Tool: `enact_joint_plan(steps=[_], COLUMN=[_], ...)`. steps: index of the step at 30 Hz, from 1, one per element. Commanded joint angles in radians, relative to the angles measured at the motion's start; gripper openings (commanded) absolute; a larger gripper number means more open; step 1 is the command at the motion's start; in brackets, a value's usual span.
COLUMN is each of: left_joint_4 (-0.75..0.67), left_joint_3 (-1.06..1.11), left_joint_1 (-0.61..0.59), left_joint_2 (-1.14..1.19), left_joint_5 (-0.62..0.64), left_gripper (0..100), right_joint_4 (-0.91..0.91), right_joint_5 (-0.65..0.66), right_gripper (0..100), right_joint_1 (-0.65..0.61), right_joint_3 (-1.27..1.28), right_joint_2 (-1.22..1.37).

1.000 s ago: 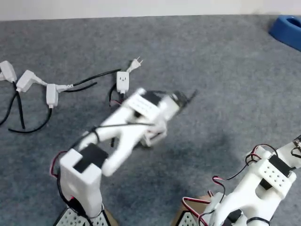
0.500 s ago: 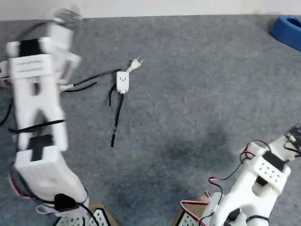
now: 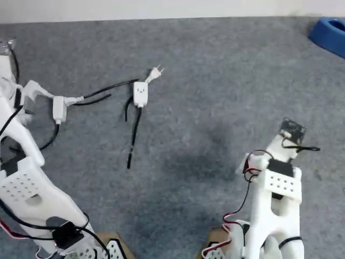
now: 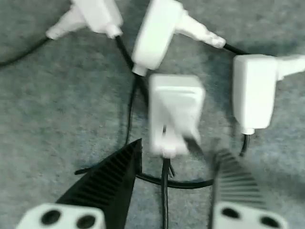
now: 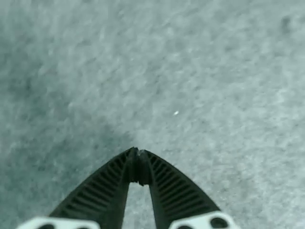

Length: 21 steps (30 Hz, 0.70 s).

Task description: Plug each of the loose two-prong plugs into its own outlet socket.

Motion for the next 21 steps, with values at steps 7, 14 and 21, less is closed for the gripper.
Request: enact_joint_plan(steps=[7, 14, 21], left_joint_4=[0.190, 0.187, 0.163], left_joint_3=[-0.288, -0.289, -0.510], left_joint_1=[0.351, 0.768, 0.854], left_joint_2=[-0.012, 0.088, 0.315], left_joint_5=[0.029, 0.127, 0.227], left_gripper=[32, 32, 32], right_joint_4=[0.010, -0.010, -0.153], right_joint_5=[0.011, 0.003, 0.011], right_gripper=[1.0, 1.0, 1.0], right_joint_1=[-0.019, -0.021, -0.012], right_joint_3=[-0.071, -0.015, 0.093], right_joint_2=[-0.015, -0.015, -0.019])
